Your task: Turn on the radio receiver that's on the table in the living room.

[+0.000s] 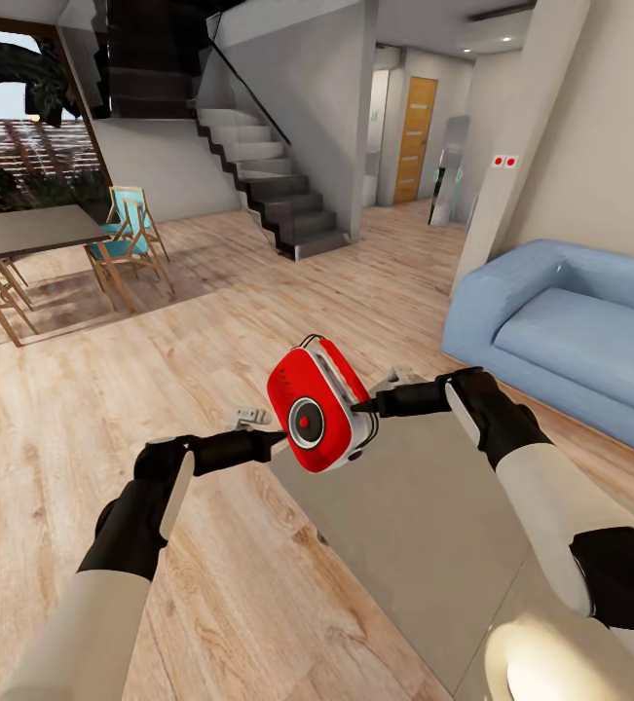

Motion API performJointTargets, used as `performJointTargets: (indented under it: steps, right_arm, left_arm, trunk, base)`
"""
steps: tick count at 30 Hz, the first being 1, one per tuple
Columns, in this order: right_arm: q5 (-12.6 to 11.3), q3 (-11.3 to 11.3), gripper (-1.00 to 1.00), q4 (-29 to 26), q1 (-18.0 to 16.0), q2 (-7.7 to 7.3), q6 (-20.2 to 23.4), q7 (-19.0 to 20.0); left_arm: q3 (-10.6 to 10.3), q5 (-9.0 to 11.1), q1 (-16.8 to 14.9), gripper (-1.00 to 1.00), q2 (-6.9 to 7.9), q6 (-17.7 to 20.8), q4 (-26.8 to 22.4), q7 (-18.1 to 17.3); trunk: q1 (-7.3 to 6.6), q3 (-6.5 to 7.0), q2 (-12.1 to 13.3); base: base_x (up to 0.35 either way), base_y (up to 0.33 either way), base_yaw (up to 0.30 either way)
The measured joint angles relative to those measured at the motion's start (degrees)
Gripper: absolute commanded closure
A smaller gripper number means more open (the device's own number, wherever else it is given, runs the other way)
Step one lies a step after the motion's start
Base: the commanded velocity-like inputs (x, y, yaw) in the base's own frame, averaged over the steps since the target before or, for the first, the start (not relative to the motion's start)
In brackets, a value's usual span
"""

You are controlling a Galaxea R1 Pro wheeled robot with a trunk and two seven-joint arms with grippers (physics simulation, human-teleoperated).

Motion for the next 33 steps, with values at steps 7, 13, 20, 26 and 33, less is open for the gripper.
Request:
performJointTargets:
  steps: [7,13,20,26,33]
  right_arm:
    - [-0.08,0.01,1.0,0.0,0.0,0.0,-0.08,0.07]
    - [-0.16,0.03,1.0,0.0,0.0,0.0,-0.09,0.09]
    - [-0.18,0.08,1.0,0.0,0.0,0.0,-0.09,0.12]
    - [-0.21,0.01,1.0,0.0,0.0,-0.1,-0.07,0.63]
    - [-0.23,0.0,1.0,0.0,0.0,-0.17,-0.07,1.2]
  left_arm:
    - [0.01,0.08,0.0,1.0,0.06,0.04,-3.74,0.01]
    - [0.08,0.01,-0.01,1.0,0.25,0.03,-4.84,0.01]
    - [0.08,-0.01,0.01,1.0,0.41,0.07,-6.16,0.01]
    - [0.08,-0.01,-0.02,1.0,0.6,0.05,-6.46,0.01]
    - [0.08,-0.06,0.01,1.0,0.7,0.03,-6.54,0.01]
  trunk:
    - [0.0,0.0,0.0]
    - [0.0,0.0,0.0]
    - [0.0,0.0,0.0]
    - [0.0,0.0,0.0]
    - [0.0,0.0,0.0]
  base:
    - [0.0,0.0,0.0]
    - [0.0,0.0,0.0]
    - [0.0,0.0,0.0]
    - [0.0,0.0,0.0]
    - [0.0,0.0,0.0]
